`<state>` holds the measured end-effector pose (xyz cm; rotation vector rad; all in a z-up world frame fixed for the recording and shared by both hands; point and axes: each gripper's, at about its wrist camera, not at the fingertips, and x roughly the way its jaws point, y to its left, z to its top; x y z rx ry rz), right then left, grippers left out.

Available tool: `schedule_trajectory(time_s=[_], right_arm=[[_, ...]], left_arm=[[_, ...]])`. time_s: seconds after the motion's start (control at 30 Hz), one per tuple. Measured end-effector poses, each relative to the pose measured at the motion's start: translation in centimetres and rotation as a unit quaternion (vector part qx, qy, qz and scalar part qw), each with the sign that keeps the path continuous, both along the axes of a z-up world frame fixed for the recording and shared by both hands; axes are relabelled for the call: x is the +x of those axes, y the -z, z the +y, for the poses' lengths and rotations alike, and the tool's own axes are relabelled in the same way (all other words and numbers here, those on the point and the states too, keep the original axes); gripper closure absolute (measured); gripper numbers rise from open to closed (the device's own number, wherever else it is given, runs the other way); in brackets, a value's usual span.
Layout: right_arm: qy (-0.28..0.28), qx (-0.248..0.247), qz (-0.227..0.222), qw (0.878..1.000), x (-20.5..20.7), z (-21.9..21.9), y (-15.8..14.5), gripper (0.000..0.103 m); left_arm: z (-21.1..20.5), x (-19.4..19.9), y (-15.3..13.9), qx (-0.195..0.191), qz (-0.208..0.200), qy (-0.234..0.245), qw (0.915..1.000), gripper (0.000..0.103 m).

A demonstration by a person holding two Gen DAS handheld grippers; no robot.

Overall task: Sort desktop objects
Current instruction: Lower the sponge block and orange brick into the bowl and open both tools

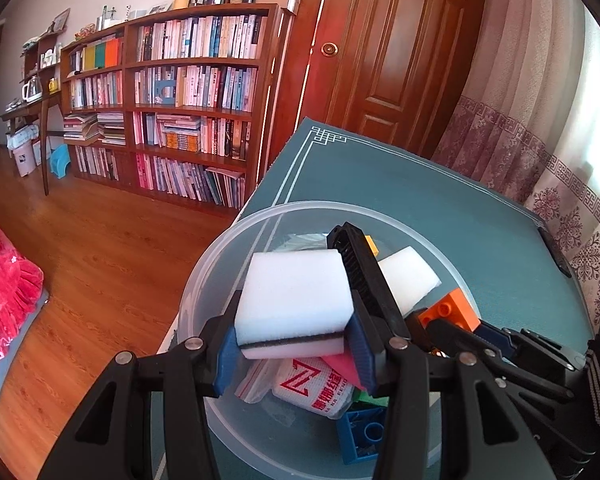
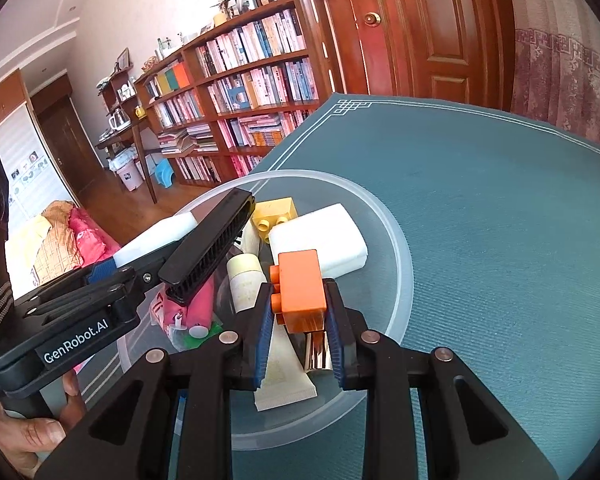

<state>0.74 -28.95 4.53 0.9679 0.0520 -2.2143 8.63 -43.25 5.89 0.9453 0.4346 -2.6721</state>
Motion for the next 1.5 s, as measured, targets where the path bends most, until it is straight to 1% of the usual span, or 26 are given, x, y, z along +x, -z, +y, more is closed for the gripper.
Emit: schedule_trajectory(time_s=[0.17,0.27,0.47,0.6,0.63,0.7,0.73,0.9,1.07,1.17,1.5], right_arm=[[0.003,-0.004,-0.006,1.000,-0.2,0.2,0.1,0.076],[-0.001,-0.004,-0.004,1.000,0.0,0.2,0.0,0.076],[-0.003,-0.002,0.001,1.000,0.5,0.4,0.0,0.075],[0.002,-0.007,0.002,1.000,0.4,0.9,-0.1,0.075],[0.004,-0.008,0.001,1.000,0.4,1.0,0.0,0.075],[0.005,-0.011,-0.002,1.000,0.3,1.2,0.0,0.075],[0.006,-0.012,-0.004,1.000,0.3,1.2,0.0,0.075],[0.002,-0.015,-0.007,1.000,0.5,1.1,-0.1,0.075],[-0.012,-0.009,-0.007,1.000,0.9,0.3,-0.1,0.075],[-0.019,-0.004,-0.009,1.000,1.0,-0.1,0.1,0.075],[-0.029,0.003,-0.010,1.000,1.2,-0.8,0.1,0.075]], left_arm=[[0.2,-0.2,0.1,0.024,0.000,0.018,0.9996,0.048],[0.9,-0.4,0.0,0.021,0.000,0.030,0.9993,0.048],[2.1,-0.6,-0.5,0.027,0.006,0.058,0.9979,0.048],[2.7,-0.7,-0.8,0.022,0.007,0.068,0.9974,0.040],[2.7,-0.7,-0.8,0.024,0.008,0.069,0.9973,0.035],[2.6,-0.4,-1.1,0.027,0.014,0.066,0.9973,0.027],[2.6,-0.2,-1.2,0.028,0.017,0.064,0.9974,0.024],[2.3,0.4,-1.6,0.022,0.017,0.053,0.9982,0.023],[1.8,1.4,-1.3,-0.004,0.010,0.021,0.9997,0.022],[1.5,2.0,-1.2,-0.011,0.008,0.008,0.9999,0.021],[1.0,3.2,-0.9,-0.016,0.004,0.001,0.9999,0.021]])
